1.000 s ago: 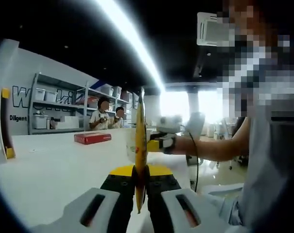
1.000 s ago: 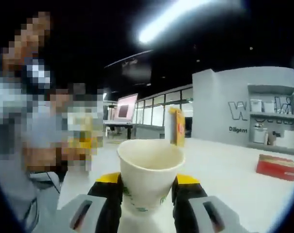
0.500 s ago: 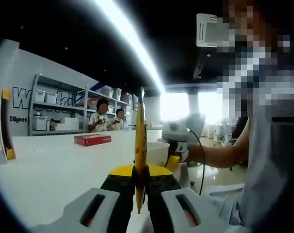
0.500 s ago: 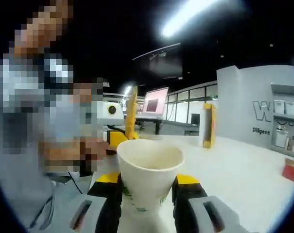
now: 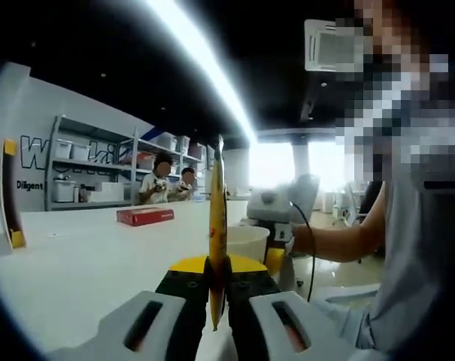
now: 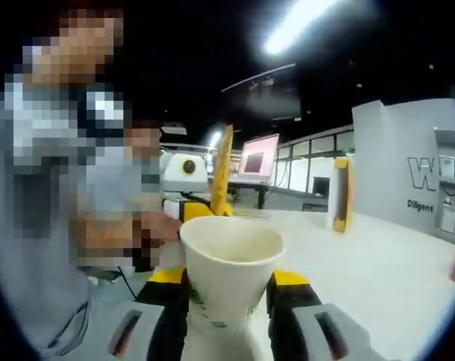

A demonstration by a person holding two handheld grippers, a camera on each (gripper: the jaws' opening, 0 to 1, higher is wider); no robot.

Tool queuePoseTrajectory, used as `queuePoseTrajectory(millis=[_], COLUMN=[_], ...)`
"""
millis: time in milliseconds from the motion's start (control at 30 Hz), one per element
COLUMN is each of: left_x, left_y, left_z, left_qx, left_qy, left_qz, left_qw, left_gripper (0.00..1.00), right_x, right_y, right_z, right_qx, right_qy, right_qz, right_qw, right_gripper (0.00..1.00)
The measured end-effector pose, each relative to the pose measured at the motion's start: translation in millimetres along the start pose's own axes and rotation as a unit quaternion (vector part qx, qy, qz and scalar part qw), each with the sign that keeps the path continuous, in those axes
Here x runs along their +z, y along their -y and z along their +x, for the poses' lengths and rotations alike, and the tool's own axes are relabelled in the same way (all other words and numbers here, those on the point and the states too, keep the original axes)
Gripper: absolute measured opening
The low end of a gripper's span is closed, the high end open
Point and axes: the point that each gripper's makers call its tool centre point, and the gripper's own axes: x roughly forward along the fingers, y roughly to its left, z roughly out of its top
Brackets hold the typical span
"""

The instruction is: Tear open the coffee pouch, take out the coffee, and pour the coffee from the pouch into the cup

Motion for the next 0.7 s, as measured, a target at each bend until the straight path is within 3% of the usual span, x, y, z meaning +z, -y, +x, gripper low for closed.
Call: queuePoseTrajectory(millis=[700], left_x=[0.3], left_y=[2.0], left_z=[1], left_qx=[0.0], left_qy=[0.0], left_qz=[0.001], left_qw=[1.0], left_gripper=[0.11], right_x=[-8.9], right_y=[11], right_z=[6], right_qx=[-0.003], right_qy=[-0.018], right_qz=[-0.003], right_qw=[0.9998], right_gripper=[0.42])
